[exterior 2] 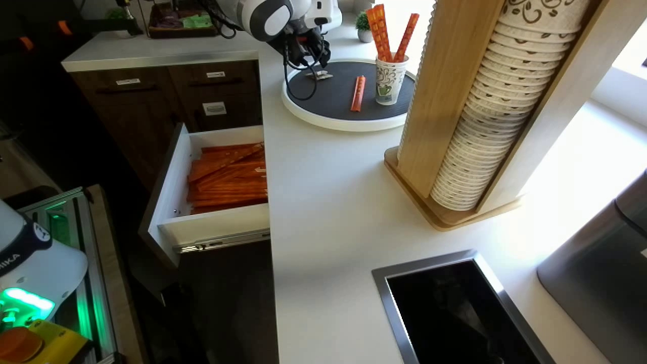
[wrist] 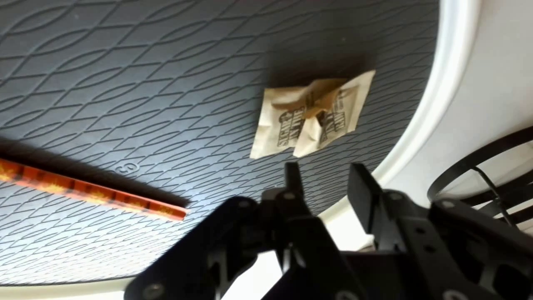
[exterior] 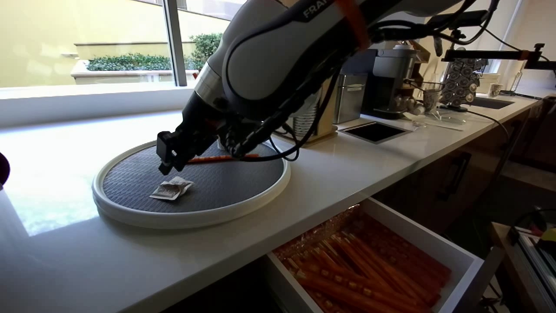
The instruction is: Move the sachets on the tray to the left side of the tray
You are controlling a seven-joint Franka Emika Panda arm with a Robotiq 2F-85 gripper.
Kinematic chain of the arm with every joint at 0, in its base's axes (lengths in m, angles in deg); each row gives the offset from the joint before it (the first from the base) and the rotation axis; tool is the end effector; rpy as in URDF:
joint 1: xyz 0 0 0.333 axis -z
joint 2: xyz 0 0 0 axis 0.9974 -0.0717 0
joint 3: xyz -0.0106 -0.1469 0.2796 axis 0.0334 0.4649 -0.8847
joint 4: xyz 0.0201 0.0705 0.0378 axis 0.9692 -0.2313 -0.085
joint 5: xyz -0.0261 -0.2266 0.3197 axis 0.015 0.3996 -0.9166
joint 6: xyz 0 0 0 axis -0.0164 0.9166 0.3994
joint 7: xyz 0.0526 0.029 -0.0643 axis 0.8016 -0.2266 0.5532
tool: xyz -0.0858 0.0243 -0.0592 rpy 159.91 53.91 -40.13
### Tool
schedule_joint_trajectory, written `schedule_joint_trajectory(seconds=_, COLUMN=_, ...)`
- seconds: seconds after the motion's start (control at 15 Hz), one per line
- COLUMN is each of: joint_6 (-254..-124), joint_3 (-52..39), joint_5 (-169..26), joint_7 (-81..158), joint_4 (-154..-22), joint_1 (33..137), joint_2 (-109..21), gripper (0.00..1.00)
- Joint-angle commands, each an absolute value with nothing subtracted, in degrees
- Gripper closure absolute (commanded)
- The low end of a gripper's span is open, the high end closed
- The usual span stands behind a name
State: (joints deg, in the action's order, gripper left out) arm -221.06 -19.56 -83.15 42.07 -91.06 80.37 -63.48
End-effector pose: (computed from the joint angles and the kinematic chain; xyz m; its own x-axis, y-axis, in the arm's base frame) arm 0.7121 0.1554 0.3194 0.8248 -0.0213 0.5650 0.1163 -0.9715 -0.2063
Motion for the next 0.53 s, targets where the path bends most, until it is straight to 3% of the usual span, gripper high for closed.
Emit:
schedule_joint_trajectory(seconds=0.0, joint_6=-221.2, joint_3=-19.8, joint_5=-82.5, joint_7=42.4, joint_4=-89.0, joint_1=80.6, joint_2=-64.8, gripper=0.31)
schedule_joint_trajectory(seconds=0.27, joint_6=-217.9, joint_3=-11.1, joint_5=-78.8, joint_7=35.5, joint_4=-93.9, joint_1=75.6, joint_2=-57.5, gripper=0.03)
schedule_joint_trajectory(seconds=0.47, joint_6=-210.5, joint_3=-6.8, joint_5=-74.0, joint_7=33.9, joint_4=-96.8, joint_1=74.4, joint_2=-50.2, gripper=0.00)
